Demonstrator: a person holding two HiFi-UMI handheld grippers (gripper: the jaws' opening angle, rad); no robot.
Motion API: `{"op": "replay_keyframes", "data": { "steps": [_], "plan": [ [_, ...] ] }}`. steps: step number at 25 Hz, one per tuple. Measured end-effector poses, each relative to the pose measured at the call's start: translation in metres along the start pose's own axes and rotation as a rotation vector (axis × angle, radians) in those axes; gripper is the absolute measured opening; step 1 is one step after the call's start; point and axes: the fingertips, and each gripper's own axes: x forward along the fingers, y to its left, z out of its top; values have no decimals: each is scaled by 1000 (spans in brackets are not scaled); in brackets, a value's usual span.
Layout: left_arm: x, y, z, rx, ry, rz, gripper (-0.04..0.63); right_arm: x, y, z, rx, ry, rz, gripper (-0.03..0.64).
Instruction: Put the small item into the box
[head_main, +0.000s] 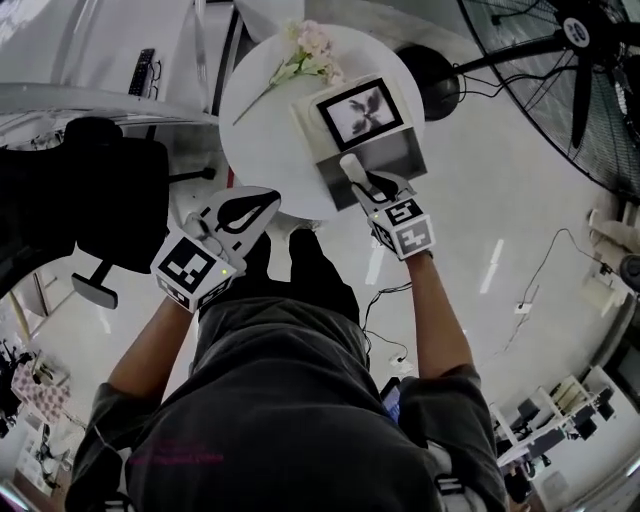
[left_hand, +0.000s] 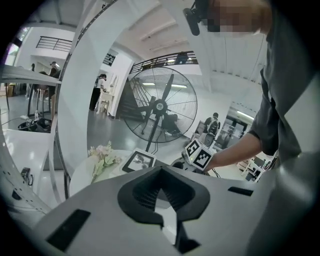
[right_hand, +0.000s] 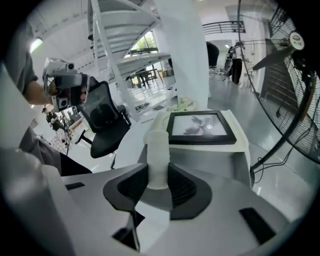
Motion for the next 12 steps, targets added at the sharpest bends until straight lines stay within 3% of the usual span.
{"op": "replay_keyframes", "data": {
  "steps": [8,12],
  "plan": [
    [6,3,-17,-94,31,55,14,32,-2,-15,-172,128,61,129],
    [7,5,-21,-101,11,75,14,41,-3,-25,-267,187,66,129]
  ]
}}
